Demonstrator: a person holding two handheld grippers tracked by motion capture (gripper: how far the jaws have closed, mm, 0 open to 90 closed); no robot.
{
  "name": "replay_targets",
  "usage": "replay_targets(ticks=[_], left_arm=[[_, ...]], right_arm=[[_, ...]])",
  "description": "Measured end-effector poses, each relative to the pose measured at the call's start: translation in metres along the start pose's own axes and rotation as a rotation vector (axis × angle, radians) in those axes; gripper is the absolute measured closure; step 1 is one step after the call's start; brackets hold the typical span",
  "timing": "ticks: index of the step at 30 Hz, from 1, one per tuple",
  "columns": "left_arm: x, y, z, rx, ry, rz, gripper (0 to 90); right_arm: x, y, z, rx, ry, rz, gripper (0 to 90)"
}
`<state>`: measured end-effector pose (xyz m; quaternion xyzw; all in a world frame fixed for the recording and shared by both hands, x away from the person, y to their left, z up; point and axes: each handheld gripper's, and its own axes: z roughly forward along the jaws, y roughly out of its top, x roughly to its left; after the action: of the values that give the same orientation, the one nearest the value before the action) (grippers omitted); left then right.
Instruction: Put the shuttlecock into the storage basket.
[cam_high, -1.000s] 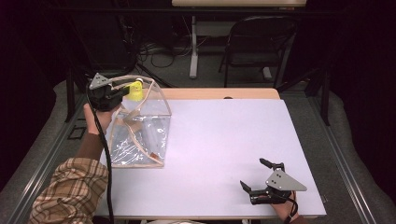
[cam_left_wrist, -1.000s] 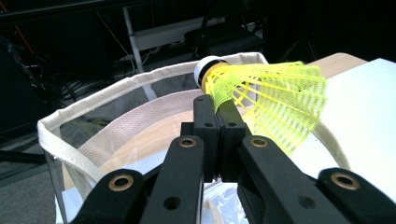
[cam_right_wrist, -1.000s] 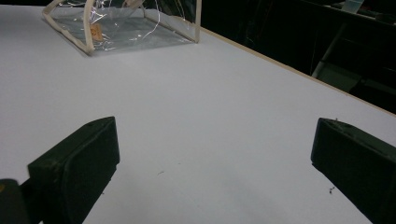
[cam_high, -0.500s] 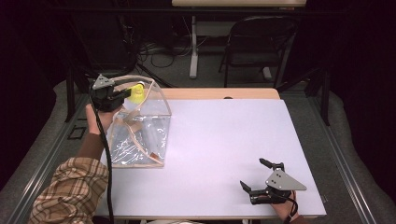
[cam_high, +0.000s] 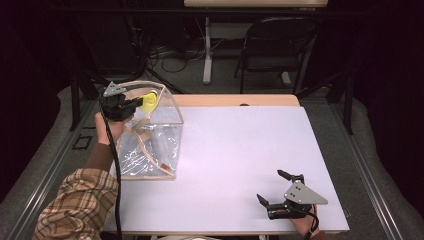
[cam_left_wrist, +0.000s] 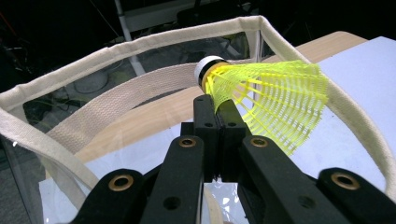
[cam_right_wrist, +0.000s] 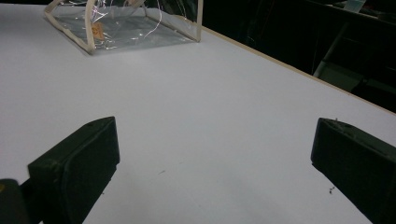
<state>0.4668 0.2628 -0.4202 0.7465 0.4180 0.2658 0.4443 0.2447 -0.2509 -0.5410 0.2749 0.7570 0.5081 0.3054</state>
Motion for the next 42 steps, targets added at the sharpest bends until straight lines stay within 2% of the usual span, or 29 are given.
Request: replay_targets(ticks=[42], left_arm=[[0.003,-0.006,0.023,0.079,-0.021,0.001,89.5]], right_arm=[[0.000,0.000,0.000,0.002,0.002,-0.001,0.7]])
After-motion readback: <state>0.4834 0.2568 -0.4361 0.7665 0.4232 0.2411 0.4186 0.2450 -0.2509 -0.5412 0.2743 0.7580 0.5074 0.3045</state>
